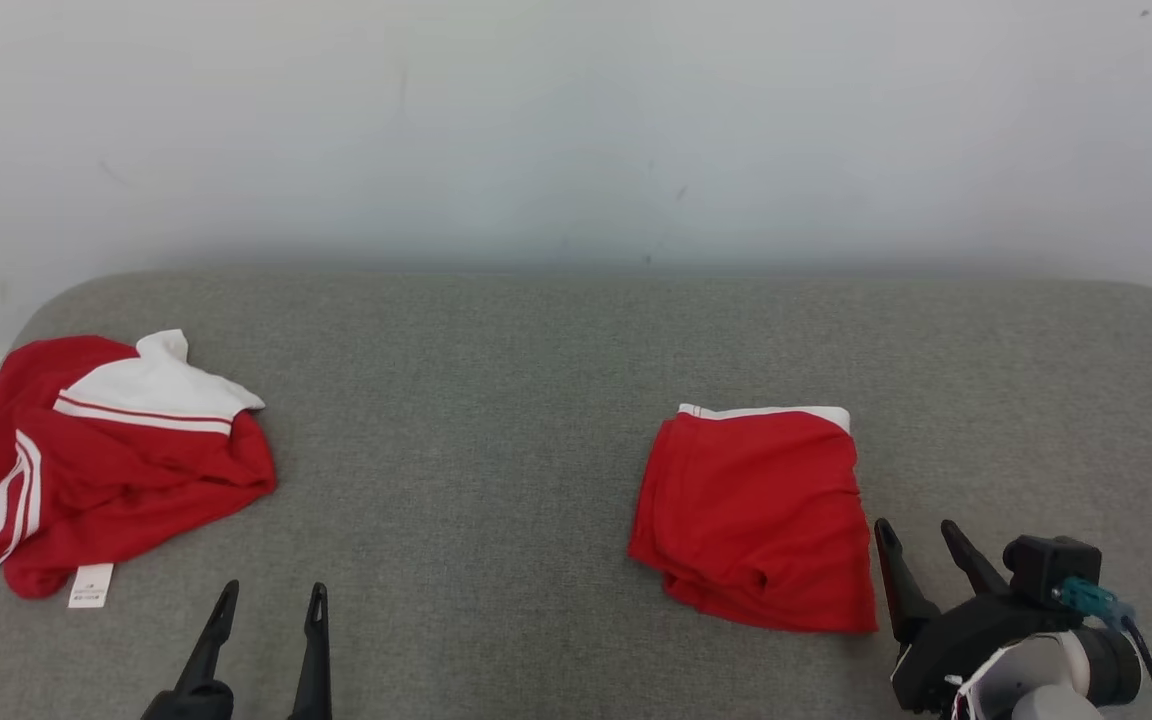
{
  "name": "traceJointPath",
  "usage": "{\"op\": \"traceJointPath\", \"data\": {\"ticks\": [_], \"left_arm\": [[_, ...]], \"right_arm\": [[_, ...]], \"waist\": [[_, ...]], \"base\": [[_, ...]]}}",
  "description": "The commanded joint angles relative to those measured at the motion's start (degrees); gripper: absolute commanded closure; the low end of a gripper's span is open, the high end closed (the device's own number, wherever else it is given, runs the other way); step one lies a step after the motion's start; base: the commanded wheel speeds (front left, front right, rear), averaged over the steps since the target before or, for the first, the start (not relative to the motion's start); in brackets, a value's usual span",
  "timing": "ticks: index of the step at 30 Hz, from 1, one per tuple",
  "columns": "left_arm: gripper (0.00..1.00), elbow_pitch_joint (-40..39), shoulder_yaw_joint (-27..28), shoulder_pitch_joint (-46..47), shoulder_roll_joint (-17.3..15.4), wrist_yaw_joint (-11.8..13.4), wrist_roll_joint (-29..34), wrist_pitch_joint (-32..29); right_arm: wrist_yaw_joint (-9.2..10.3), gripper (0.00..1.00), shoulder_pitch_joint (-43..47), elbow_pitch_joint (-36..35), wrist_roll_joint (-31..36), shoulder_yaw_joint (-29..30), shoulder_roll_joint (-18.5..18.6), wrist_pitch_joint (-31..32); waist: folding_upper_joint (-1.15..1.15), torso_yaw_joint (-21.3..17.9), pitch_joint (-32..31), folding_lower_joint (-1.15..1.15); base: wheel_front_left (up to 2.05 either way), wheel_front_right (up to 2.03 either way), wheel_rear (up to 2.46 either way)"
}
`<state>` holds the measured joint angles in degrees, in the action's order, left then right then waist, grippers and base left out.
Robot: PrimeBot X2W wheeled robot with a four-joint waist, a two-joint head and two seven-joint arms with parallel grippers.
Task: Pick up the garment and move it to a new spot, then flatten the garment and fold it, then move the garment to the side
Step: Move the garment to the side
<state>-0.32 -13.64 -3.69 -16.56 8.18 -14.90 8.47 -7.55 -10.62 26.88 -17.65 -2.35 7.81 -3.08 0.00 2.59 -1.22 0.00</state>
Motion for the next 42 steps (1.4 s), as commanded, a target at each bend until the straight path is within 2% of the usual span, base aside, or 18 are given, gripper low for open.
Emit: {"op": "traceJointPath", "data": {"ticks": [1, 6, 7, 13, 19, 20, 21, 24, 31, 42], "left_arm": [[0.0, 0.62, -0.46, 1.2, 0.25, -0.44, -0.3, 0.16], [0.0, 1.66, -1.82, 3.63, 0.8, -1.53, -0.26, 0.54], [0.0, 1.66, -1.82, 3.63, 0.8, -1.53, -0.26, 0.54], [0.0, 2.91, -2.67, 5.62, 1.11, -2.06, -0.37, 1.03], [0.0, 4.4, -2.71, 6.36, 1.2, -2.02, -0.67, 1.83], [0.0, 4.48, -2.62, 6.26, 1.21, -1.9, -0.78, 2.02], [0.0, 4.68, -2.51, 6.14, 1.18, -1.8, -0.89, 2.11], [0.0, 5.02, -2.38, 6.51, 1.17, -1.86, -1.02, 2.38], [0.0, 4.41, -2.19, 8.55, 1.11, -2.02, -1.44, 3.04], [0.0, 0.42, -1.42, 13.66, 0.18, -1.96, -0.95, 3.53]], "right_arm": [[0.14, 0.0, -3.4, 4.73, -1.04, -1.22, 1.04, -0.37], [0.14, 0.0, -12.15, 17.12, -3.91, -3.63, 2.13, -0.04], [0.14, 0.0, -12.15, 17.12, -3.91, -3.63, 2.13, -0.04], [0.14, 0.0, -18.56, 30.6, -6.85, -6.28, 2.69, 2.85], [0.14, 0.0, -20.99, 37.85, -8.82, -8.59, 1.9, 3.38], [0.14, 0.42, -21.15, 38.1, -9.56, -9.03, 1.5, 3.19], [0.13, 1.0, -21.32, 38.11, -10.07, -9.7, 1.15, 2.98], [0.14, 1.0, -22.71, 37.75, -11.07, -11.82, 2.12, 1.49], [0.14, 1.0, -30.8, 35.96, -9.94, -17.76, 7.6, -1.8], [0.14, 1.0, -47.4, 35.15, -6.45, -29.5, 23.59, 1.81]], "waist": [[0.0, 2.44, 1.26, 0.0], [0.0, 5.32, 3.38, 0.0], [0.0, 5.32, 3.38, 0.0], [0.0, 7.49, 4.68, 0.0], [0.0, 7.69, 4.99, 0.0], [0.0, 7.55, 5.0, 0.0], [0.0, 7.3, 4.99, 0.0], [0.0, 6.59, 5.4, 0.0], [0.0, 5.07, 8.98, 0.0], [0.0, 4.07, 21.05, 0.0]], "base": [[0.0, 0.0, 0.0], [0.0, 0.0, 0.0], [0.0, 0.0, 0.0], [0.0, 0.0, 0.0], [0.0, 0.0, 0.0], [0.0, 0.0, 0.0], [0.0, 0.0, 0.0], [0.0, 0.0, 0.0], [0.0, 0.0, 0.0], [0.0, 0.0, 0.0]]}}
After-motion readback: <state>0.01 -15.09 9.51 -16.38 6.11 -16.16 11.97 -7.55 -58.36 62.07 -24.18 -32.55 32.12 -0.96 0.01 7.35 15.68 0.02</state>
